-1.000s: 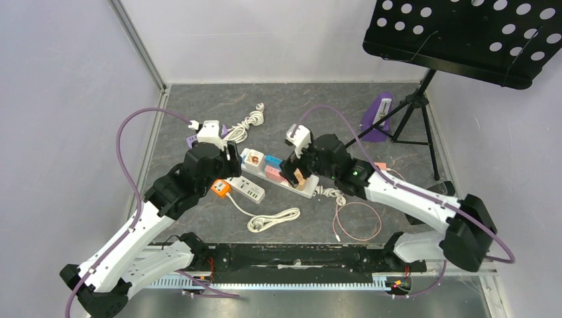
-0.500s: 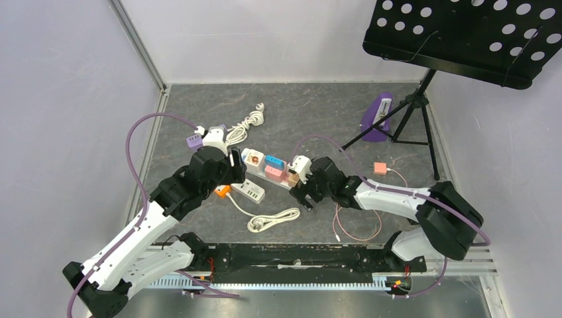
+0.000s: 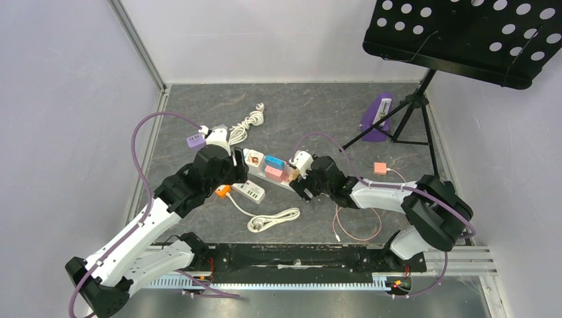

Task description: Insert the plug

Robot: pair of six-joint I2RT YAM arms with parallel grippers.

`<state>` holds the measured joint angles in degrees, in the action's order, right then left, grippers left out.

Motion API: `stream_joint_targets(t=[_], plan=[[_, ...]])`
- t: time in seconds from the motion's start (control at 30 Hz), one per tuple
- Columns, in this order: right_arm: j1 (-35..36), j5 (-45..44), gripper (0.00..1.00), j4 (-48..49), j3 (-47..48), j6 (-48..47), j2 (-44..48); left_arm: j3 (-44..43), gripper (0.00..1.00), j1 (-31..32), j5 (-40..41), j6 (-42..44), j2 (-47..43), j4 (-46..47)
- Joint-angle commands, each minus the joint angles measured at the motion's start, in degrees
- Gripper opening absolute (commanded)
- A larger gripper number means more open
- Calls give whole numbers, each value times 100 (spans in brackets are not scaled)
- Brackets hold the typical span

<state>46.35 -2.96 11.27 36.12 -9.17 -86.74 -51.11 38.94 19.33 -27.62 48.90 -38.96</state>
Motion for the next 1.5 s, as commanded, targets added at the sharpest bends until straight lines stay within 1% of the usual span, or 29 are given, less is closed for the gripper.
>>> stream_joint_targets(t=[0.0, 0.13, 0.23, 0.27, 0.37, 0.47, 0.5, 0.57, 0.67, 0.8, 0.93, 1.07, 1.17, 1.33, 1.47], plan=[[-171, 53, 85, 215, -155, -69, -124, -22, 75, -44, 0, -112, 50, 204], [-274, -9, 70, 500, -319, 10, -154, -15, 75, -44, 1, -107, 94, 239], [-348, -315, 60, 640, -342, 283, -168, -13, 75, -44, -17, -133, 158, 279], [-378, -514, 58, 666, -336, 423, -186, -13, 75, -44, -39, -145, 194, 291], [-424, -1220, 57, 635, -247, 868, -268, 18, 75, -52, -90, -227, 278, 344], [-451, -2012, 57, 345, -62, 1421, -429, 104, 75, -53, -153, -360, 343, 417], [-451, -2127, 57, 273, 2, 1514, -467, 138, 75, -60, -166, -404, 358, 428], [-451, -2023, 59, 254, 65, 1545, -482, 181, 75, -69, -191, -470, 395, 470], [-451, -1747, 66, 193, 193, 1579, -356, 222, 75, -88, -187, -525, 411, 501], [-449, -1388, 79, 27, 345, 1614, 186, 321, 75, -106, -145, -625, 443, 539], [-451, -1123, 85, -339, 494, 1708, 800, 785, 75, -106, -83, -1140, 520, 682], [-447, -1406, 87, -930, 581, 1977, 1305, 1425, 76, -105, -197, -1861, 754, 1258], [-483, -1716, 87, -1409, 583, 2196, 1667, 1658, 76, -105, -22, -2192, 1049, 1739], [-629, -1844, 87, -1817, 425, 2340, 2190, 1656, 76, -106, 255, -2267, 1721, 2121], [-738, -1824, 88, -1890, 242, 2393, 2457, 1648, 74, -106, -97, -2204, 2236, 2556]])
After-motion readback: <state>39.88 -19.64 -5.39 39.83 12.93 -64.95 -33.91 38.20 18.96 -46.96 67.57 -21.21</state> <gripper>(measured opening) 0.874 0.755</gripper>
